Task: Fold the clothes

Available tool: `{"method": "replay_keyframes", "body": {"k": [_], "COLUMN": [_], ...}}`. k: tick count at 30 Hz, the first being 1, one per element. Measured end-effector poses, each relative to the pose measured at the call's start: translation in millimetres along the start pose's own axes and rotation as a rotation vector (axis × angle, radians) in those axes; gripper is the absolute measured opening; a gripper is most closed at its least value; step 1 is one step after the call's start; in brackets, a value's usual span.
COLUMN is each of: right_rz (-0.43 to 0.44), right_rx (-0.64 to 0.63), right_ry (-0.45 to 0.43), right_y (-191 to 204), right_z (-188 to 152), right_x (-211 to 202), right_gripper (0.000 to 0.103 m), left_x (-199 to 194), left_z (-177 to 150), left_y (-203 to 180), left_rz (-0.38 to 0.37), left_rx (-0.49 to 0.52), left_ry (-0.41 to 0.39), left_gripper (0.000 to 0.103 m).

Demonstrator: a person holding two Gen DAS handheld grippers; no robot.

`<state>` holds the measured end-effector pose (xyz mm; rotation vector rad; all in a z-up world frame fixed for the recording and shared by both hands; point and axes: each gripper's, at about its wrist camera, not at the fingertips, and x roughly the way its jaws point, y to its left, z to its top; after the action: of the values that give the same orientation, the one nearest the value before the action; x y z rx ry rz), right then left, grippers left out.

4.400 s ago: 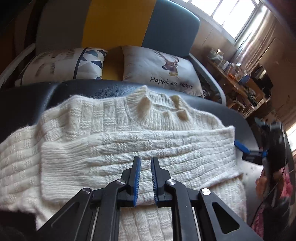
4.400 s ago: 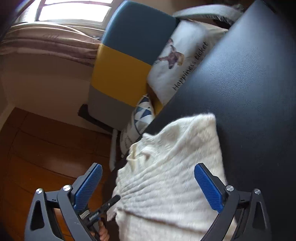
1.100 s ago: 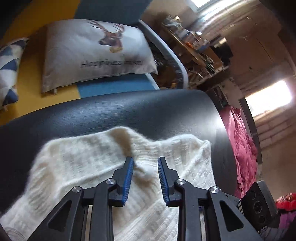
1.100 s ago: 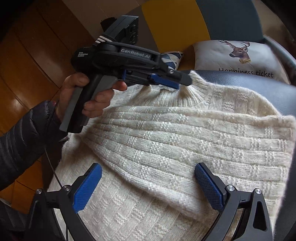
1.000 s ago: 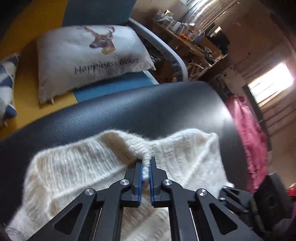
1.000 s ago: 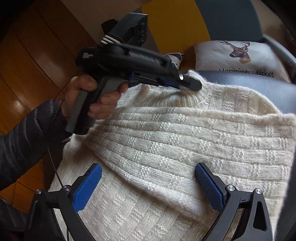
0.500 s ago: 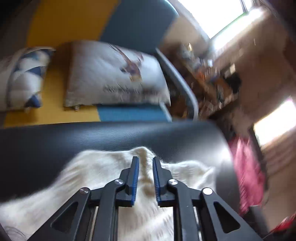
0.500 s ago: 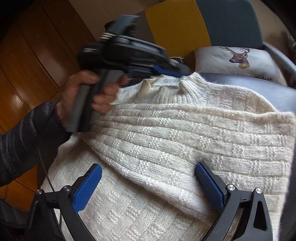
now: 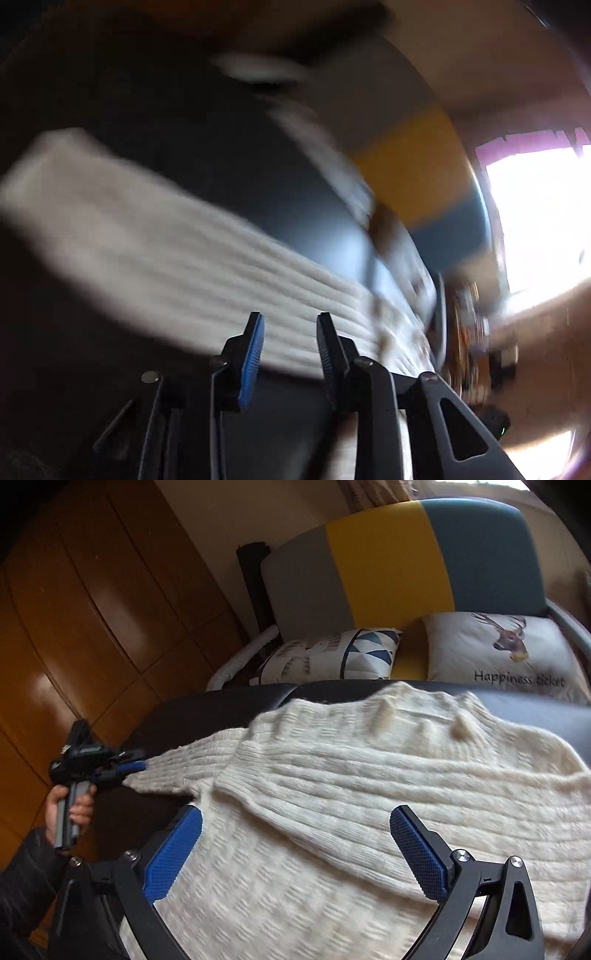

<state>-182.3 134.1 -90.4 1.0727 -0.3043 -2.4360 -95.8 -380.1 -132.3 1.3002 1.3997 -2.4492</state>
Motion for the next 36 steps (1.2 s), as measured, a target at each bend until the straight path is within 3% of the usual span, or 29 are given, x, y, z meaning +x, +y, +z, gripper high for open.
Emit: {"method": "replay_keyframes", "body": {"k": [5,10,17,21,24,26,32,36], "right_rz": [-0.002,-0.025,-0.050,-0.058,-0.069,-0.072,-0.227,-0.345], "right_rx": [0.059,0.115,0.167,0.184,0.192,0.181,0.107,0.097], "right_ry": [0.070,0.097,0.075,0.072,0.085,0.091,0.089,0.143], "right_y": [25,29,23,20,17,18,17,8], "right_z": [6,4,11,16,21,25,26,23], "right_x": [37,50,51,53,58,61,62,73], "right_gripper": [0.103,0.103,0.103,0.103,0.103,0.103,0.103,0.103], "left_x": [-49,-44,-9,2,12,14,10,6], "left_z": [25,34,50,48,46,46,41,37], "left_y": [102,143,120,116,118,118,51,0], "left_rz": [0.057,-0.025,-0.037,-0.062,-0.054,-0.045,-0.138,-0.208], "left_rx": [-0.255,-0.389,-0.362,-0.421,-0.480,-0.482,-0.364,-0.276], "left_ry": [-0.118,-0.128,-0.118,-0.147,-0.144,-0.159,-0.178,-0.186], "left_gripper": [0.035,0.038,0.039,0.035,0.006,0.005,0.005,0.005]}}
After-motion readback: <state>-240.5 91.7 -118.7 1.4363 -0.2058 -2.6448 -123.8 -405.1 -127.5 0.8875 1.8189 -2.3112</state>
